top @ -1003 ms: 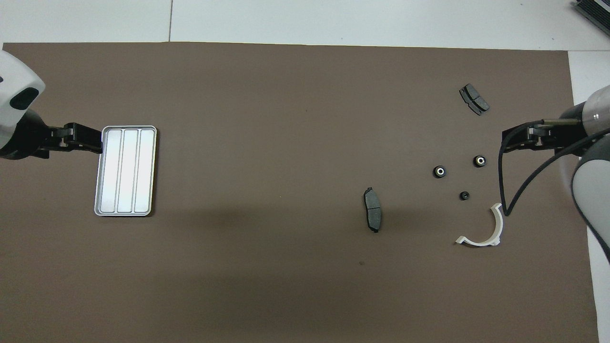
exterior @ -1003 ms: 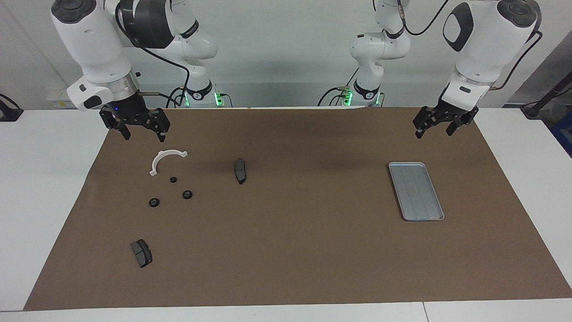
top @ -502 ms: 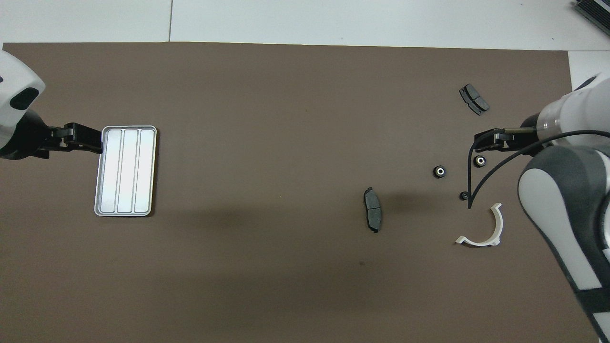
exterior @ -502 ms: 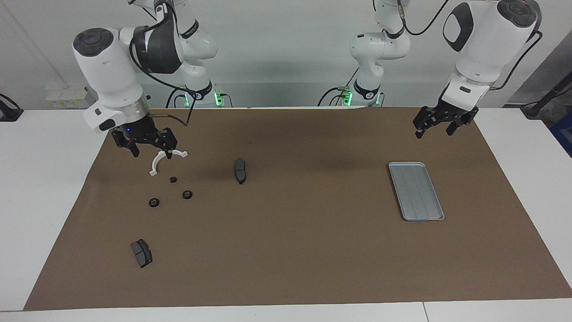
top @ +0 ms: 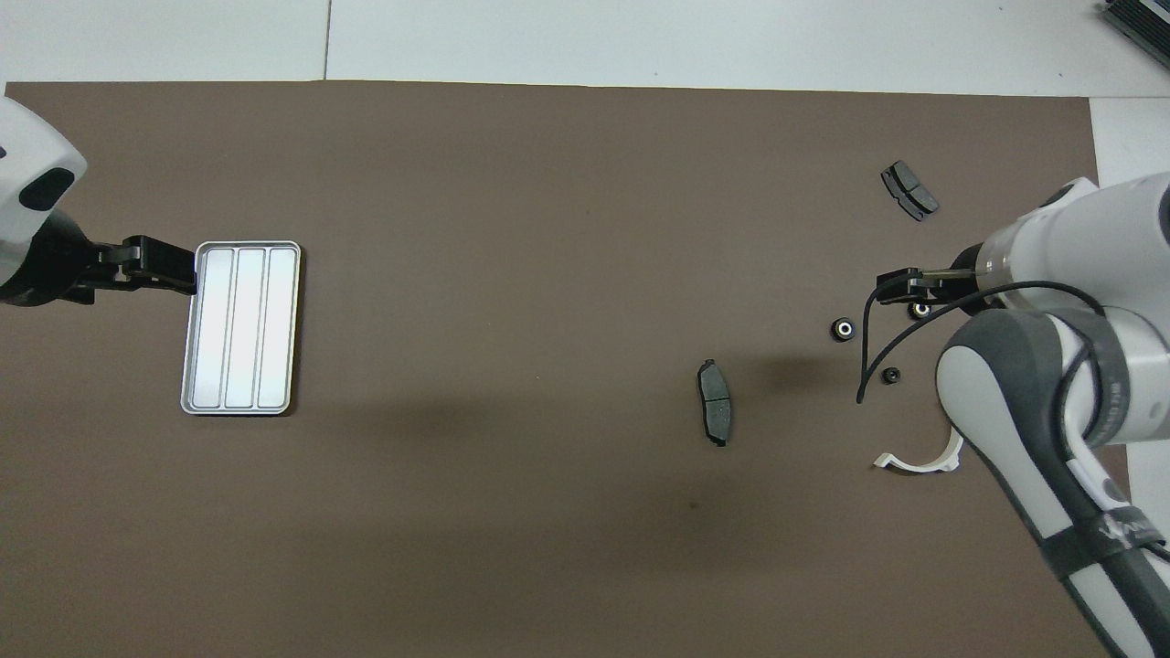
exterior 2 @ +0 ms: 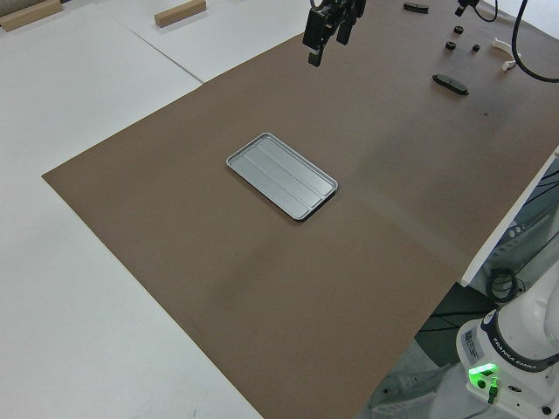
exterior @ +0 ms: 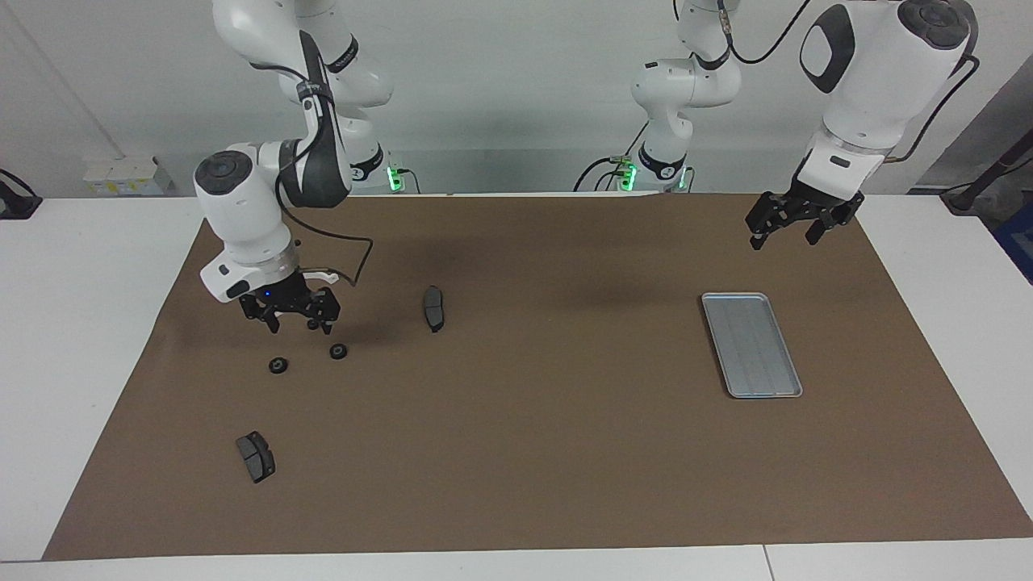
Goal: Pick bearing gear from pile to tray
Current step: 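Reach the right gripper down and grasp the nearer black bearing gear, then carry the gear with the right gripper toward the middle of the table, then set the gear down mid-table with the right gripper while the left gripper approaches, then lower the left gripper onto the gear and close it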
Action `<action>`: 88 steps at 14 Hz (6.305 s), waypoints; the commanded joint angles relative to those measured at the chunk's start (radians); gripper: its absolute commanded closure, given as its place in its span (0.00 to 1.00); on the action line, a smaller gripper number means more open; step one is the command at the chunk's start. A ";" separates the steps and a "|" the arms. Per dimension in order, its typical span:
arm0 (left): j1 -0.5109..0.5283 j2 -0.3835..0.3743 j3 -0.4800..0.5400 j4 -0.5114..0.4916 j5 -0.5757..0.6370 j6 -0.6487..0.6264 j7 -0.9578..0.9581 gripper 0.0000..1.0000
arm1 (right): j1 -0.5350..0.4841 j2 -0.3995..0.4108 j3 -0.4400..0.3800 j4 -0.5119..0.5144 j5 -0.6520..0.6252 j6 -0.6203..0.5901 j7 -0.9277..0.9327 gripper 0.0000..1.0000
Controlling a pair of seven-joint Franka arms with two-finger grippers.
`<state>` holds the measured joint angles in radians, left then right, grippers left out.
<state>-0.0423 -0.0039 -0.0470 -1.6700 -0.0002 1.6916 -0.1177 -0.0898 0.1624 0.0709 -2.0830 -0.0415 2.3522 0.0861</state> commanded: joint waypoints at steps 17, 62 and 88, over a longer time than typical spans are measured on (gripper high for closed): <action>0.010 -0.025 -0.005 -0.027 0.017 -0.004 0.001 0.00 | -0.105 0.129 0.009 -0.032 0.014 0.209 -0.107 0.18; -0.112 -0.024 -0.017 -0.053 0.005 0.129 -0.159 0.00 | 0.612 0.298 0.010 0.308 -0.080 0.130 0.911 0.00; -0.547 0.430 -0.016 -0.211 0.210 0.775 -0.523 0.00 | 0.051 0.075 0.018 -0.084 0.005 0.120 -0.042 0.00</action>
<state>-0.5722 0.4559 -0.0726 -1.8393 0.1844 2.4590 -0.6402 -0.0278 0.2408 0.0750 -2.1337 -0.0603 2.4298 0.0759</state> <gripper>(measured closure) 0.000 0.000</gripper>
